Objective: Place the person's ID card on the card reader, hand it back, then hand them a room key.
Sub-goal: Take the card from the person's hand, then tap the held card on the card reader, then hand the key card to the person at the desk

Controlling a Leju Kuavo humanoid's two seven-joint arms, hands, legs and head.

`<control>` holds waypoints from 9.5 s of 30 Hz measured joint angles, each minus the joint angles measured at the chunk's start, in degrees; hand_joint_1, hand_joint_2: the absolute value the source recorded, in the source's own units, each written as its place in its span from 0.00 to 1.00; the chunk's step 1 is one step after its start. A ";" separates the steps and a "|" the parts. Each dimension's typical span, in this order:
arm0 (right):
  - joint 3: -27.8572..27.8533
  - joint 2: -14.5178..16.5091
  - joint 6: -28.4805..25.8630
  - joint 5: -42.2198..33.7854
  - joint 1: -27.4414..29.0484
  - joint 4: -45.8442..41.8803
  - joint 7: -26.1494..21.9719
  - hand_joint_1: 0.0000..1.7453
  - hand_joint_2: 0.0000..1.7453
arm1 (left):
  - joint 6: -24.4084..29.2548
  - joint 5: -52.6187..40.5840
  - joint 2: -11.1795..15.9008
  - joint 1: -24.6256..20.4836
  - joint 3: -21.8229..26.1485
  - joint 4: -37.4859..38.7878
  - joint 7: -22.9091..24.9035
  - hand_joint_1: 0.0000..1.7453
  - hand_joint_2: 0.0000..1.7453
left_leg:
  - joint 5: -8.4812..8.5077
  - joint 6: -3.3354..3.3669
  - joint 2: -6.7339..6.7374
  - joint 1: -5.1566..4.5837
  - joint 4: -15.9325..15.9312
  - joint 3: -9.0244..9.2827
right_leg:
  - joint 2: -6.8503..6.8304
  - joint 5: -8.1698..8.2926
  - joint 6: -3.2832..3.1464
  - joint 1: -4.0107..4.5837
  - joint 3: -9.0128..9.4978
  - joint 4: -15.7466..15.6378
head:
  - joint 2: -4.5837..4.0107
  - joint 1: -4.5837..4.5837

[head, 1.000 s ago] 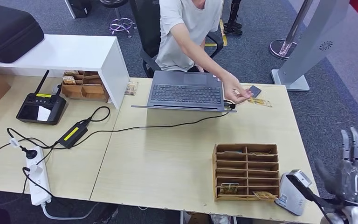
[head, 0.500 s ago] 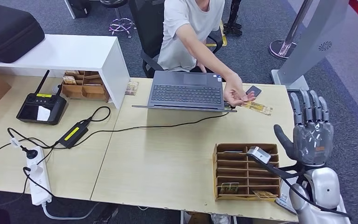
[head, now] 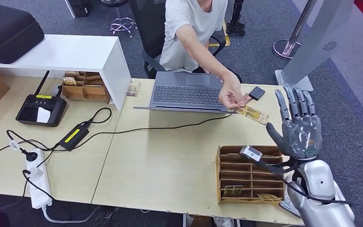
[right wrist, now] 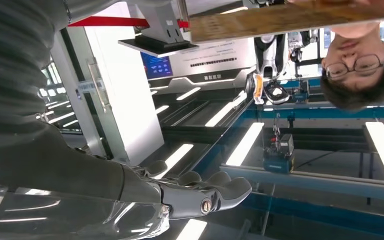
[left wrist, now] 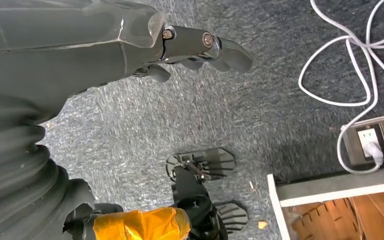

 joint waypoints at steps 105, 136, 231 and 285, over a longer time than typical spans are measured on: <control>-31.39 11.41 -1.21 -1.33 32.02 -18.40 -18.26 1.00 1.00 | -5.68 8.96 1.41 3.31 6.51 0.00 3.38 0.00 0.00 | -0.09 0.04 0.05 0.02 -0.05 -0.04 | -0.03 -0.10 -0.02 0.02 -0.07 -0.03 | 0.00 0.00; -39.06 21.26 -1.21 1.19 33.19 -11.96 -21.63 1.00 1.00 | -7.73 9.04 2.04 3.64 6.51 0.00 3.32 0.00 0.00 | -0.09 0.04 0.08 0.00 -0.03 -0.03 | -0.02 -0.09 -0.02 0.00 -0.04 -0.03 | 0.00 0.01; -13.51 6.65 -1.96 10.68 8.58 -4.15 -0.73 1.00 1.00 | -7.80 5.96 1.77 0.47 5.51 0.00 7.75 0.00 0.00 | -0.07 0.06 0.15 0.00 0.02 0.02 | 0.08 -0.02 0.01 0.00 0.01 -0.02 | 0.00 0.01; 10.11 9.63 2.90 12.63 -24.31 22.60 4.75 0.00 1.00 | -7.99 3.57 0.53 -3.34 1.98 0.00 10.68 0.00 1.00 | 0.06 -0.02 0.12 0.02 0.05 -0.02 | 0.10 0.06 0.02 0.01 -0.05 0.12 | 0.00 0.00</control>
